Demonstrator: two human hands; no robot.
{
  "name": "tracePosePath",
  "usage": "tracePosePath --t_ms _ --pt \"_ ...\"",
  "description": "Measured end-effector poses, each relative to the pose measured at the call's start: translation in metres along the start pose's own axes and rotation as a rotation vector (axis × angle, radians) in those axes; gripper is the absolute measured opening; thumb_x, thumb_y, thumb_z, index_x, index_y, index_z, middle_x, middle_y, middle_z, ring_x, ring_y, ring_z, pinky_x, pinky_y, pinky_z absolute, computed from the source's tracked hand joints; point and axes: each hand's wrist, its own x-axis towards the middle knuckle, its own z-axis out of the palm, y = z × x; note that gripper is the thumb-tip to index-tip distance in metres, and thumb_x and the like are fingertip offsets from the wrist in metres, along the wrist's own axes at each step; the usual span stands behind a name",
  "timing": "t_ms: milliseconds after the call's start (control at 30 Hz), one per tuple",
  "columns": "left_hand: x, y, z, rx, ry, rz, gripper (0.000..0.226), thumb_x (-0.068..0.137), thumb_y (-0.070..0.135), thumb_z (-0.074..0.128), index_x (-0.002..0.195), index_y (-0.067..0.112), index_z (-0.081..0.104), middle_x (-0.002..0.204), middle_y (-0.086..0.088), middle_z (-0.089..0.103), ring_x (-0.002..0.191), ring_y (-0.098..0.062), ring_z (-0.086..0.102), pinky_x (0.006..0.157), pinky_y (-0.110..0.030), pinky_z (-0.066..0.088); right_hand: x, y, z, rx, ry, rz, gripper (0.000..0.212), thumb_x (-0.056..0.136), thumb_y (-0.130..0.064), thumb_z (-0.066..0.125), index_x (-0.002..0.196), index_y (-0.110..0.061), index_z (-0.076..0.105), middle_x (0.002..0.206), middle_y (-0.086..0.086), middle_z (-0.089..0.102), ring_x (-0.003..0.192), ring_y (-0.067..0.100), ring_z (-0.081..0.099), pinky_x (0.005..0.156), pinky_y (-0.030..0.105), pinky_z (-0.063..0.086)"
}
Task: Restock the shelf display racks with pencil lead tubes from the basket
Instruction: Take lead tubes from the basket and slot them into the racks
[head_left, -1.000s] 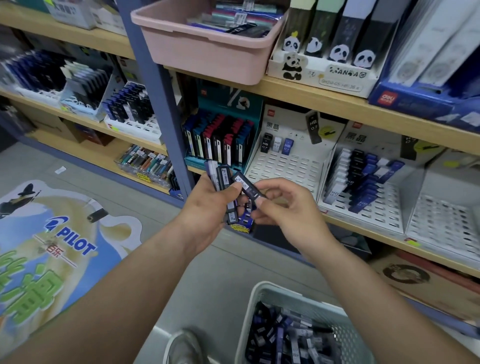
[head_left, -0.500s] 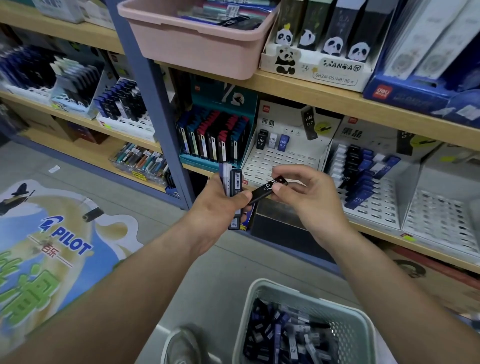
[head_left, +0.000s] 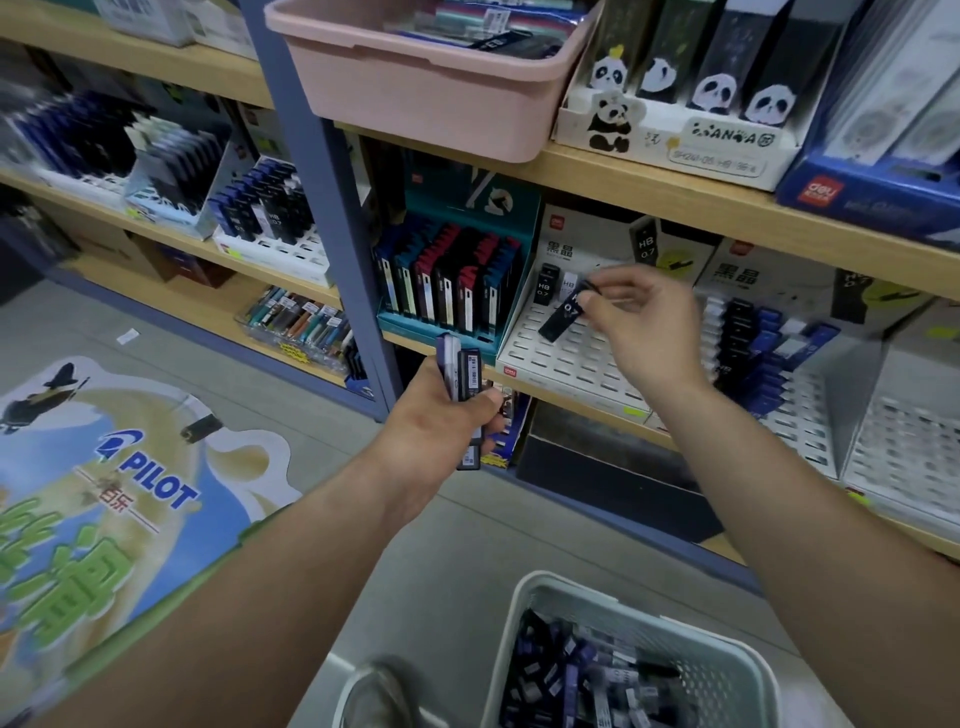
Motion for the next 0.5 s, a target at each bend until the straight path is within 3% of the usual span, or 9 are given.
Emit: tracePosePath --t_ms 100,200,367,500 --pt "0.001 0.000 -0.004 -0.027 0.002 0.002 0.021 0.097 0.011 0.063 0.115 0.016 0.055 0.094 -0.003 0.067 0.081 -0.012 0.068 0.073 -0.029 0.057 0.031 0.012 0.018 -0.147 -0.009 -0.094 0.013 0.088 -0.014 0.073 0.100 -0.020 0.073 0.091 -0.007 0.069 0.079 -0.001 0.064 0.078 0.016 0.054" --pt "0.002 0.001 -0.006 -0.034 -0.010 0.000 0.024 0.097 0.012 0.063 0.120 0.014 0.055 0.095 -0.005 0.067 0.082 -0.013 0.069 0.074 -0.029 0.057 0.053 0.024 0.033 -0.201 -0.048 -0.071 0.014 0.090 -0.011 0.071 0.103 -0.016 0.071 0.087 -0.009 0.063 0.080 0.006 0.062 0.070 0.005 0.046" --pt "0.006 -0.001 -0.010 -0.055 -0.013 -0.008 0.025 0.096 0.012 0.064 0.120 0.016 0.057 0.096 -0.003 0.069 0.083 -0.013 0.070 0.074 -0.030 0.056 0.060 0.044 0.047 -0.246 -0.028 -0.079 0.014 0.088 -0.009 0.072 0.099 -0.018 0.071 0.086 -0.010 0.062 0.081 0.008 0.062 0.079 0.016 0.051" --pt "0.007 -0.003 -0.012 -0.076 -0.006 -0.010 0.020 0.096 0.012 0.064 0.115 0.016 0.057 0.095 -0.003 0.068 0.083 -0.013 0.070 0.073 -0.030 0.055 0.060 0.048 0.045 -0.290 -0.023 -0.129 0.014 0.089 -0.009 0.071 0.103 -0.013 0.073 0.092 -0.005 0.067 0.084 0.010 0.063 0.079 0.013 0.048"
